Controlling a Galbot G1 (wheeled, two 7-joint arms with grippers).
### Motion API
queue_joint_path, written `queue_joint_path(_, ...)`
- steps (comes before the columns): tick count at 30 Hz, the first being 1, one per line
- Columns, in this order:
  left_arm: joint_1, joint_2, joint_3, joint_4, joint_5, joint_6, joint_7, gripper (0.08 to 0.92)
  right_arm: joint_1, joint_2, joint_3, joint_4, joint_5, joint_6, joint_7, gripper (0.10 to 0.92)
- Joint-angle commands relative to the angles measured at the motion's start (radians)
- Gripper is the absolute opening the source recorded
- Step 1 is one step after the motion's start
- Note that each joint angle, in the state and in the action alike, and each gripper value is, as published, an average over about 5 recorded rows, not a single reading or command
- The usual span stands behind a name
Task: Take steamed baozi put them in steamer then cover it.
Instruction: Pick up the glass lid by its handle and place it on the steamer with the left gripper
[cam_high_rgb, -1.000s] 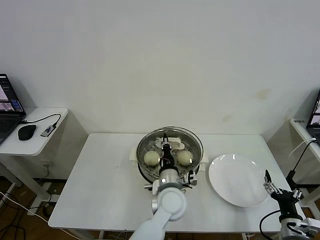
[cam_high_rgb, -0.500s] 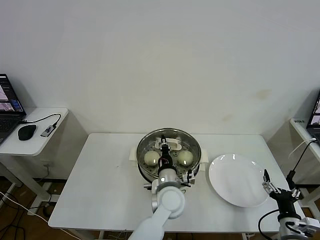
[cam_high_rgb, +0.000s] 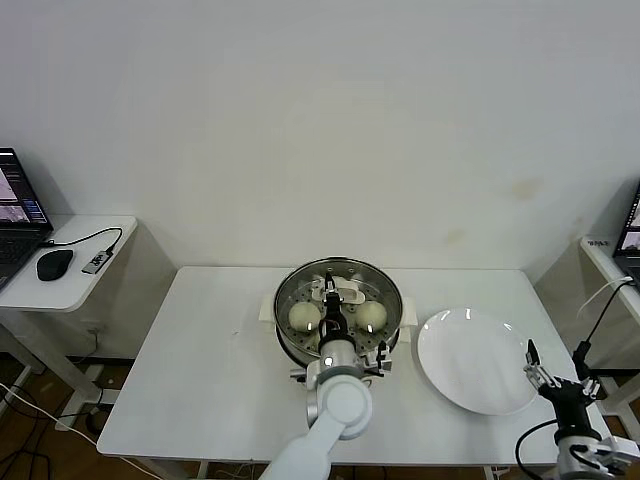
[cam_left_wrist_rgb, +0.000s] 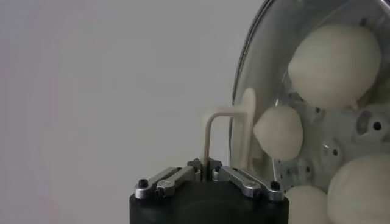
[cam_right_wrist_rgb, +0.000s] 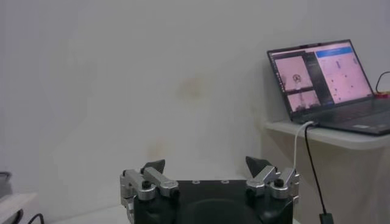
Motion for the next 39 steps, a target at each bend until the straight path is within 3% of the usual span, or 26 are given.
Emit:
queue_joint_path(1,0.004,0.0,0.0,0.01,-0.01,0.043,-0.005,0.136,0.0,0.0,0.0,0.001,-0.001,0.0,-0.001,0.823)
queue_joint_path(12,0.009,0.002,0.008,-0.017,-0.047,0.041,-0.01,0.167,0.0,0.001,0.001,0.005,-0.001,-0.001,-0.001,0.823)
queue_joint_path(33,0.095,0.008,0.034,-0.198,-0.03,0.041,0.012,0.762,0.004,-0.007,0.002,-0.008,0.002,-0.001,0.003,0.823)
queue_joint_path(39,0.129,0.019,0.021,-0.257,-0.043,0.03,-0.002,0.821,0.009,-0.011,-0.001,-0.009,0.003,-0.003,0.005,0.823)
